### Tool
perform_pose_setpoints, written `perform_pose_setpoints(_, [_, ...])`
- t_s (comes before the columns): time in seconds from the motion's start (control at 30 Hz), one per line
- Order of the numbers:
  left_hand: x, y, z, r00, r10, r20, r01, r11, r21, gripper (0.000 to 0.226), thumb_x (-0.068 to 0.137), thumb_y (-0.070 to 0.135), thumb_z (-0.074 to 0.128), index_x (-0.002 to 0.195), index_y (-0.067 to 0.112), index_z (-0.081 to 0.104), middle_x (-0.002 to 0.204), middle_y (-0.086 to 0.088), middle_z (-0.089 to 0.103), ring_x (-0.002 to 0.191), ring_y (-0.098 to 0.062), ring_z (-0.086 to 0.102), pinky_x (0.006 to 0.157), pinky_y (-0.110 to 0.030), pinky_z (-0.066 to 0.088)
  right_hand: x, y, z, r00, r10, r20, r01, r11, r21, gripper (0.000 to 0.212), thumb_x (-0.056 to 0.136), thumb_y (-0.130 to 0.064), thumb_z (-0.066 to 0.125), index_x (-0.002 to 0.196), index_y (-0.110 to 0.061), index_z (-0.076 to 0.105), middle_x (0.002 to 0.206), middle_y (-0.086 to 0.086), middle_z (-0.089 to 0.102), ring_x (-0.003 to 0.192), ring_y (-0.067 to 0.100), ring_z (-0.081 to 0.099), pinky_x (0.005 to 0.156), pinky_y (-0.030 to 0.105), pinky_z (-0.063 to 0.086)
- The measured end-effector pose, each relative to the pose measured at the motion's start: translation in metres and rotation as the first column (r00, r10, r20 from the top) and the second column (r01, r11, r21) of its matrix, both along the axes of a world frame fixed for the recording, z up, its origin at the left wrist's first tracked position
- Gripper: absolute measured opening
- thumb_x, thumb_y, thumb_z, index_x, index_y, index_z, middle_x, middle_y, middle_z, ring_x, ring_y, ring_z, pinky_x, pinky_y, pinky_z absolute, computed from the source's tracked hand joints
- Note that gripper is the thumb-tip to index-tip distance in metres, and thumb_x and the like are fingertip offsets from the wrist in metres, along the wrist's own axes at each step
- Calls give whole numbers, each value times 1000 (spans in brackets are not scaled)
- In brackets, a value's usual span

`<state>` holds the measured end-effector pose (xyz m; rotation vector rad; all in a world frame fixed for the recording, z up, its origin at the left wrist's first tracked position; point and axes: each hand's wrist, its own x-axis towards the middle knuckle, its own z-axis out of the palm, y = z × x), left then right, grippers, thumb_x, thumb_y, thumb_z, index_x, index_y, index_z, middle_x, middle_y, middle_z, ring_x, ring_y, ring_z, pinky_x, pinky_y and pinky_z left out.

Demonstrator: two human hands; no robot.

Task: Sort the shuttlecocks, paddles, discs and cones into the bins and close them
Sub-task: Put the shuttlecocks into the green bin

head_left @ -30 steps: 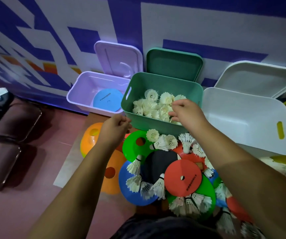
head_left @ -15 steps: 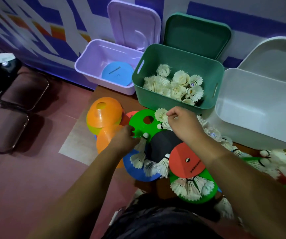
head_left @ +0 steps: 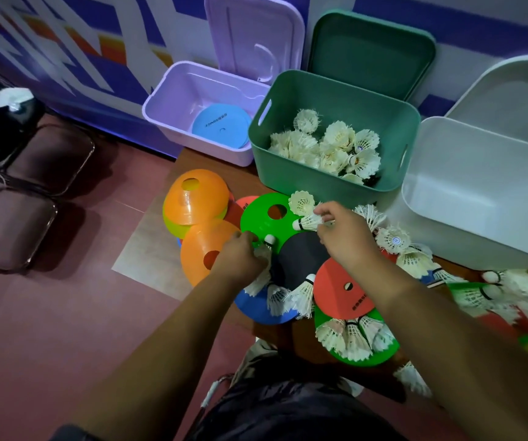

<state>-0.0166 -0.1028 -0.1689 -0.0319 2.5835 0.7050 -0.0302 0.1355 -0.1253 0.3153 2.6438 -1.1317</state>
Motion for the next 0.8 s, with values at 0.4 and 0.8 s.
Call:
perform_pose_setpoints(0.4, [-3, 9, 0, 986, -128, 106, 139, 985, -105, 37, 91, 42, 70, 112, 13, 61, 106, -12, 64, 90, -25, 57, 75, -36, 50, 1, 7, 35, 987, -133, -92, 121, 984, -131, 24, 95, -15, 59, 100, -36, 72, 98, -12, 70, 84, 14, 72, 77, 35, 58])
perform_pose_setpoints(0.8, [-46, 14, 53, 995, 85, -55, -70, 971, 229, 29, 73, 47, 73, 85, 22, 62, 86, -3, 53, 86, -41, 62, 57, -40, 43, -27, 60, 107, 746, -550, -374, 441, 830, -342, 22, 96, -18, 62, 98, -38, 70, 100, -14, 73, 92, 14, 71, 88, 44, 61])
